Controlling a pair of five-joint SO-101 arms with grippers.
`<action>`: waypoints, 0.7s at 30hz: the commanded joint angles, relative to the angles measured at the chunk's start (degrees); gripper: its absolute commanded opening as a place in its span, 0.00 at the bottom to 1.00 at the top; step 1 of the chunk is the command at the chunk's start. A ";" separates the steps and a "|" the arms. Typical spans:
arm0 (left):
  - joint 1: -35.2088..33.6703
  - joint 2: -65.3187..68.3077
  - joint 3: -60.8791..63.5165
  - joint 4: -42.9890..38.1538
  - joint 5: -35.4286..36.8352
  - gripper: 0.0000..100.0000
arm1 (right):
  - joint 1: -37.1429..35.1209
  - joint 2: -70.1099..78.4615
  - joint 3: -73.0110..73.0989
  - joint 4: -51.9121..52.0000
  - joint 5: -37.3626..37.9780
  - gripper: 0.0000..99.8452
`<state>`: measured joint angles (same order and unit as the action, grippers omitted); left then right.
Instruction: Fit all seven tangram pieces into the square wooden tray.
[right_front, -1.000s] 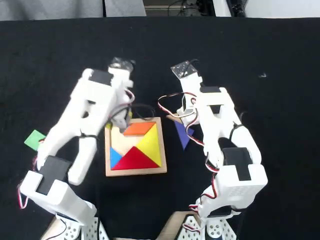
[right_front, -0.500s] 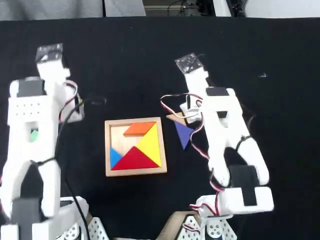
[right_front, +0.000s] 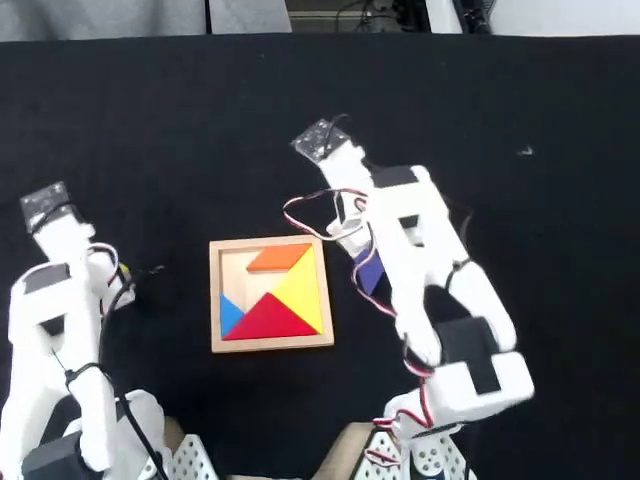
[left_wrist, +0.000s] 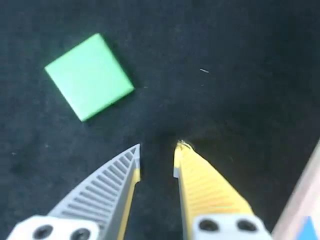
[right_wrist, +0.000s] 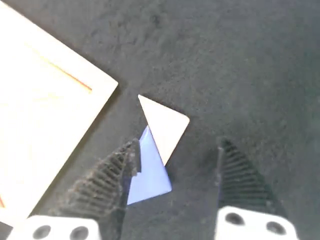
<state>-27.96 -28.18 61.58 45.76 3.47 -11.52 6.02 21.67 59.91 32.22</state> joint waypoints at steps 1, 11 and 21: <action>-0.84 -0.88 1.89 -5.80 -0.88 0.12 | -0.88 2.95 -5.93 0.70 3.25 0.28; -0.22 -0.70 2.24 -6.86 -1.85 0.12 | -0.79 7.87 -7.16 0.88 7.03 0.25; 1.71 -0.70 2.51 -6.86 -1.85 0.12 | -1.05 11.82 -7.96 -2.02 7.21 0.25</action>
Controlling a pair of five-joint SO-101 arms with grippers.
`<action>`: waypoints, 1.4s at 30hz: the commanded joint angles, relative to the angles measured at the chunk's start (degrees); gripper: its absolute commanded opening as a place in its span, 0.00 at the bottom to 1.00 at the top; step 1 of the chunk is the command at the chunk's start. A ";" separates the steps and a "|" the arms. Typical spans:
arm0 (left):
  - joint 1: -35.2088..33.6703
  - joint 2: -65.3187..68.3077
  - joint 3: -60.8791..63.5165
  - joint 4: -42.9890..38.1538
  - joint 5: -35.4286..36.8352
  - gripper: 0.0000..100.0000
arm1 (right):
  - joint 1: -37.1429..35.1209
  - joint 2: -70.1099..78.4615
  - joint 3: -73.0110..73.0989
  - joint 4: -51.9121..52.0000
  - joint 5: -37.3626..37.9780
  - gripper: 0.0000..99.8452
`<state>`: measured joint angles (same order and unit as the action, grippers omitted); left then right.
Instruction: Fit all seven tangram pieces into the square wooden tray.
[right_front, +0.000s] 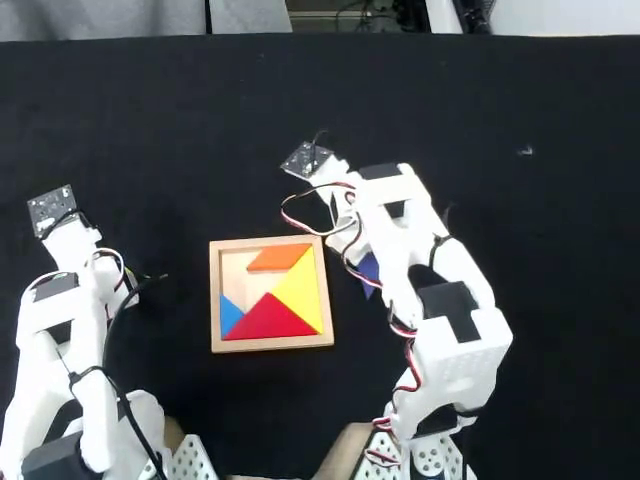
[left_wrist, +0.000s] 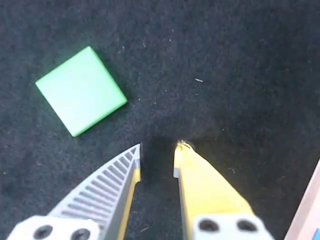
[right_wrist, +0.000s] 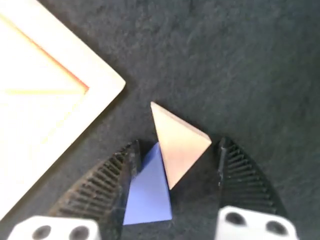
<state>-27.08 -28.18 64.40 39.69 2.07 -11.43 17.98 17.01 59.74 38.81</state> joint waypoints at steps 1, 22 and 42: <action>0.84 -0.70 -0.31 -0.79 -0.44 0.12 | -1.14 -0.13 -3.30 -2.29 0.62 0.25; 1.01 -0.70 -0.22 -0.79 -0.44 0.12 | -1.05 -0.22 -2.95 -4.04 6.15 0.13; 1.01 -0.70 -0.13 -0.79 -0.53 0.12 | 0.53 -15.78 18.77 -35.08 11.69 0.04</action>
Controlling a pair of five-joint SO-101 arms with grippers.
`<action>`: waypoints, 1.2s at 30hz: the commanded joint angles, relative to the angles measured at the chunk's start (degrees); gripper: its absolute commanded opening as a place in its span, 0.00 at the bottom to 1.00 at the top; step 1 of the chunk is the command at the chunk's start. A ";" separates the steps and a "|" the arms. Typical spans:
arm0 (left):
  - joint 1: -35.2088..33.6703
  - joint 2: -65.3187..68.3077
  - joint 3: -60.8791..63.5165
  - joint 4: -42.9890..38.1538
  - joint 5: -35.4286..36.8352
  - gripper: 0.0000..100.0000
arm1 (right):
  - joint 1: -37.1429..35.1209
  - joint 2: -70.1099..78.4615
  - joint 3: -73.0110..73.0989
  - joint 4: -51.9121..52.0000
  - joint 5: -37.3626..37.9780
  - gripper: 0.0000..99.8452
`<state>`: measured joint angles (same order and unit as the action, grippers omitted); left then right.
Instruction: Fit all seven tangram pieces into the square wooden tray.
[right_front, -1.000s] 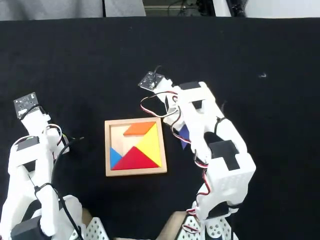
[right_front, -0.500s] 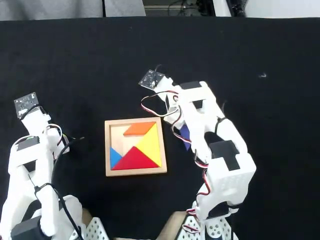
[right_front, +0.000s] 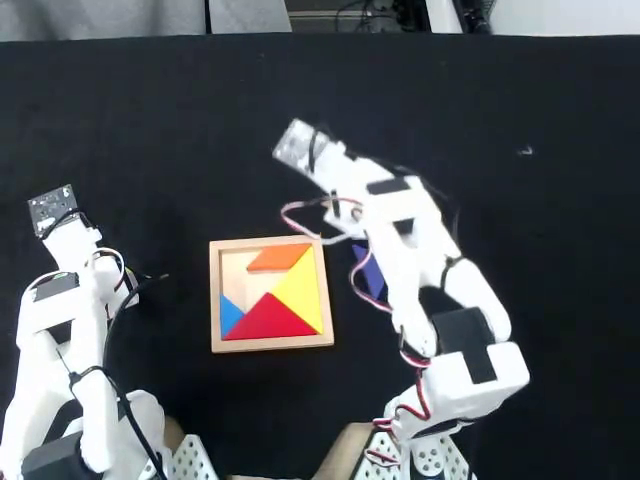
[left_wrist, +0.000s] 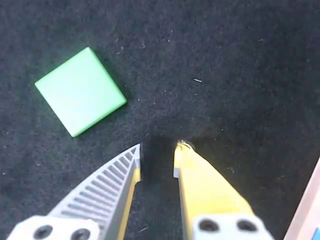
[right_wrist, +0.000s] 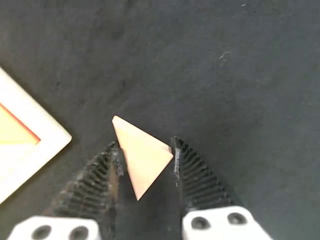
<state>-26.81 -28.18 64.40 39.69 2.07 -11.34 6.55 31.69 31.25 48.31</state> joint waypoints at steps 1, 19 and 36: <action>0.75 -0.70 -0.13 -0.79 -0.53 0.12 | 0.53 -5.23 6.29 -8.44 2.73 0.04; 0.75 -0.70 -0.13 -0.79 -0.53 0.12 | 0.26 -14.55 26.68 -27.25 6.07 0.24; 0.75 -0.70 -0.13 -0.79 -0.53 0.12 | 3.87 -23.60 12.18 -11.16 5.36 0.11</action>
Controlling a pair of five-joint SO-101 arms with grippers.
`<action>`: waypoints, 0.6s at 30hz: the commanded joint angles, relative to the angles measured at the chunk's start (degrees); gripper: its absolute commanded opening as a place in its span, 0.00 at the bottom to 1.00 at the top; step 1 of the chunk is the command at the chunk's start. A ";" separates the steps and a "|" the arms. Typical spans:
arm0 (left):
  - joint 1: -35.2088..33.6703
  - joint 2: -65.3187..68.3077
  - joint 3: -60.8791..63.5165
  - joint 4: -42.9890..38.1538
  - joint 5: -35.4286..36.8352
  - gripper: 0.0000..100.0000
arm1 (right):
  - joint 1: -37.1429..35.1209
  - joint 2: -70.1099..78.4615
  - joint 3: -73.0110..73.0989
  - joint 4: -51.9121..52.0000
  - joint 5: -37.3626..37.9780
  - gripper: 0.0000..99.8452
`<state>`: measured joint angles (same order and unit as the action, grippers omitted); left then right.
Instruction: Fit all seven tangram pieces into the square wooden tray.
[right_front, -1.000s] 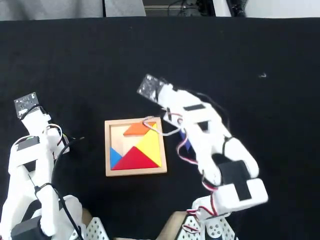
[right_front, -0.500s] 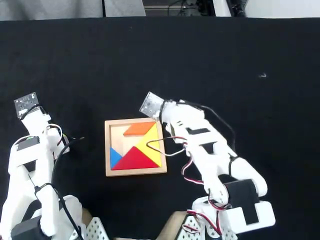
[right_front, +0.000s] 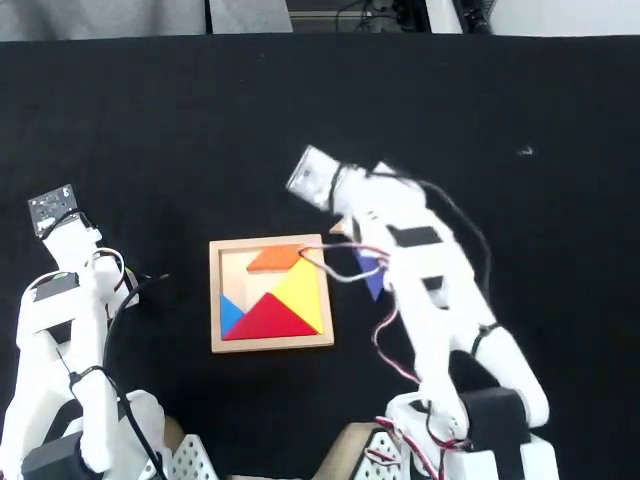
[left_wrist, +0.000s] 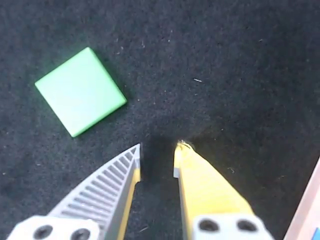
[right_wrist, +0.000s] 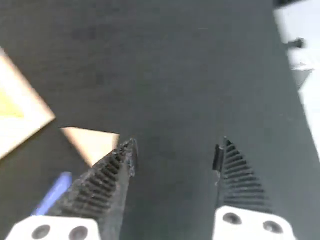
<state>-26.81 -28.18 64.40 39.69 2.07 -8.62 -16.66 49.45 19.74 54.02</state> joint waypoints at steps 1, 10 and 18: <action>0.75 -0.70 -0.13 -0.79 -0.53 0.12 | 1.23 1.63 -6.99 0.26 -1.32 0.05; 0.75 -0.70 -0.13 -0.79 -0.53 0.12 | 3.16 25.54 -29.67 14.24 -10.73 0.05; 0.75 -0.70 -0.13 -0.79 -0.53 0.12 | 1.41 21.14 -29.41 31.30 -5.89 0.05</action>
<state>-26.81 -28.18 64.40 39.69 2.07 -6.33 10.24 19.12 48.31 44.53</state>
